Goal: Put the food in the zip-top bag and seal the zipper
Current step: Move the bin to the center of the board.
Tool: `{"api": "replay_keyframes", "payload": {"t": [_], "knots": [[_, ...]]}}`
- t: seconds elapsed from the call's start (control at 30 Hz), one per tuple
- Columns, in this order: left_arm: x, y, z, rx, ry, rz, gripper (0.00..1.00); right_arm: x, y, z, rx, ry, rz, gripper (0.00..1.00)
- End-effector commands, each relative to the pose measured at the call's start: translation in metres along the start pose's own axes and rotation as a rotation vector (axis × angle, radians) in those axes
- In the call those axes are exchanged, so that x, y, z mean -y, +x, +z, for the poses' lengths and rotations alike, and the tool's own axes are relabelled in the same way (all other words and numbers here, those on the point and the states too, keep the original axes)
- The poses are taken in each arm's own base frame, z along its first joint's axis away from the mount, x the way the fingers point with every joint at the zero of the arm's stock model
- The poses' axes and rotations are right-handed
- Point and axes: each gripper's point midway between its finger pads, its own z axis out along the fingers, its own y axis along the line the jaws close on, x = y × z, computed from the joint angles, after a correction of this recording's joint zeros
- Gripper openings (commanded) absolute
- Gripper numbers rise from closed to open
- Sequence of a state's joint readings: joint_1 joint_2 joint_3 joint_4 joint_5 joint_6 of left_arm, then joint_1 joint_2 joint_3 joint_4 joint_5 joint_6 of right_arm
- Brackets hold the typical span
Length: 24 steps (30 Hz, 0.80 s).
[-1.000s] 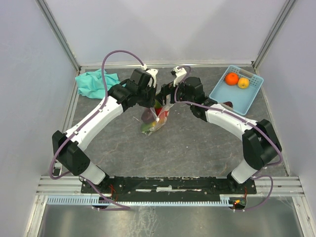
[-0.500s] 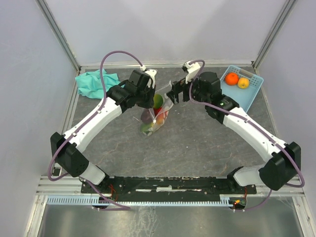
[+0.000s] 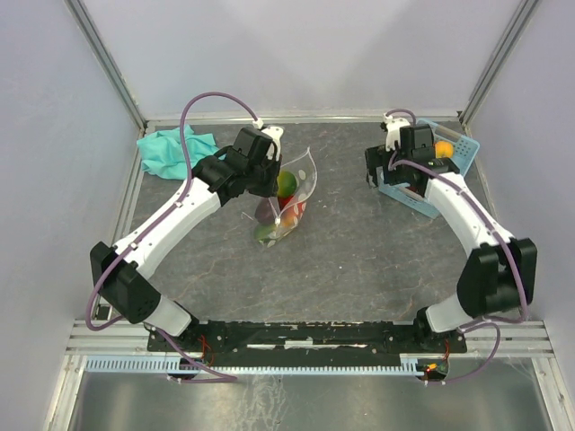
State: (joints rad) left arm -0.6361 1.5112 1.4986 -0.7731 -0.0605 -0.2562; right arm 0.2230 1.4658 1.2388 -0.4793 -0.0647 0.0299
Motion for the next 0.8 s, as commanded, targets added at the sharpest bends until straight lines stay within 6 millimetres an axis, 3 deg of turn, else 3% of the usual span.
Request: {"api": "replay_keyframes", "payload": {"t": [0.0, 0.13, 0.33, 0.5, 0.77], "knots": [[-0.002, -0.015, -0.015, 0.067, -0.003, 0.014, 0.03, 0.038, 0.003, 0.02, -0.066, 0.076, 0.011, 0.99], [-0.002, -0.015, -0.015, 0.066, -0.006, 0.012, 0.03, 0.06, 0.016, 0.047, -0.149, 0.102, 0.037, 0.99], [-0.004, -0.015, -0.017, 0.068, -0.012, 0.012, 0.03, 0.055, 0.033, 0.07, -0.243, 0.051, 0.055, 0.99], [-0.004, -0.015, -0.017, 0.068, -0.011, 0.012, 0.03, 0.036, 0.05, 0.069, -0.293, -0.018, 0.142, 1.0], [0.0, -0.017, -0.014, 0.066, 0.005, 0.014, 0.03, -0.008, 0.065, 0.053, -0.339, -0.106, 0.26, 0.99]]}}
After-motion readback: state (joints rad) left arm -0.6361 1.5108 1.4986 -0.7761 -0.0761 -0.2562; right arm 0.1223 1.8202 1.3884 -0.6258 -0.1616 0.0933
